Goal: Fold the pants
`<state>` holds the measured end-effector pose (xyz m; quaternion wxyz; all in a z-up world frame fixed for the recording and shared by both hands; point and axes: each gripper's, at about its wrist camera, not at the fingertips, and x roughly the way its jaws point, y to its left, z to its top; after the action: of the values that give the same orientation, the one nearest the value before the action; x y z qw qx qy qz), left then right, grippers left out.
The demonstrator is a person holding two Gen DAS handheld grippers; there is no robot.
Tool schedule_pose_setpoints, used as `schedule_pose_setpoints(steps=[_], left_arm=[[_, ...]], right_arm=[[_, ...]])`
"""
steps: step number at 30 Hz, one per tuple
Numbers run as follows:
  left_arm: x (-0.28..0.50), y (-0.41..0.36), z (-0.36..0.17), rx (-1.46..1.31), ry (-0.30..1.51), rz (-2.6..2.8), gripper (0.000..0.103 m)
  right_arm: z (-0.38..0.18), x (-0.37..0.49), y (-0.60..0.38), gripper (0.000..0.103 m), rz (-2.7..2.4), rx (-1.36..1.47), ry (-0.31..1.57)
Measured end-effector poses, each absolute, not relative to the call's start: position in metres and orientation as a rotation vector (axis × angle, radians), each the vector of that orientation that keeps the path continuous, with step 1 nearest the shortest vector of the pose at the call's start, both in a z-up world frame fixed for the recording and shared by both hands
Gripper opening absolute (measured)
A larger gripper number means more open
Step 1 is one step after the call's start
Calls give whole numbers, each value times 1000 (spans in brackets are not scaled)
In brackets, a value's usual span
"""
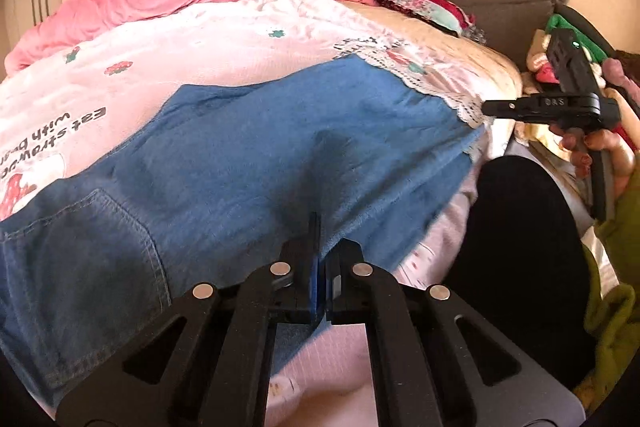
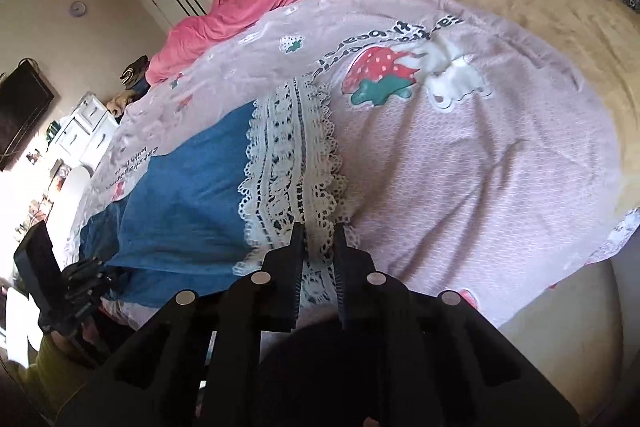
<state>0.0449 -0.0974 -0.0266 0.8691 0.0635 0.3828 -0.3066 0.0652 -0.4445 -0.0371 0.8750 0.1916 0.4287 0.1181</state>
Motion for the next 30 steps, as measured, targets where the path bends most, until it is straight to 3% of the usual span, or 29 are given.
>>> schedule_pose_setpoints(steps=[13, 15, 17, 20, 22, 24, 25, 30], left_arm=[[38, -106, -52, 210, 875, -622, 4], [34, -103, -48, 201, 872, -626, 24], [29, -96, -42, 186, 873, -605, 34], [19, -78, -29, 125, 853, -583, 36], [13, -56, -15, 78, 812, -524, 43], [12, -33, -5, 59, 769, -408, 56], [13, -23, -2, 48, 756, -358, 56], [16, 49, 9, -29, 745, -41, 75]], right_arm=[[-70, 67, -439, 17, 193, 347, 1000], [-69, 66, -444, 28, 187, 368, 1002], [-59, 60, -449, 33, 161, 366, 971], [-40, 51, -449, 33, 158, 359, 907], [-29, 50, -437, 34, 215, 341, 883], [-18, 54, -411, 42, 296, 281, 871], [-16, 58, -397, 48, 337, 256, 875], [-20, 85, -333, 51, 474, 142, 930]])
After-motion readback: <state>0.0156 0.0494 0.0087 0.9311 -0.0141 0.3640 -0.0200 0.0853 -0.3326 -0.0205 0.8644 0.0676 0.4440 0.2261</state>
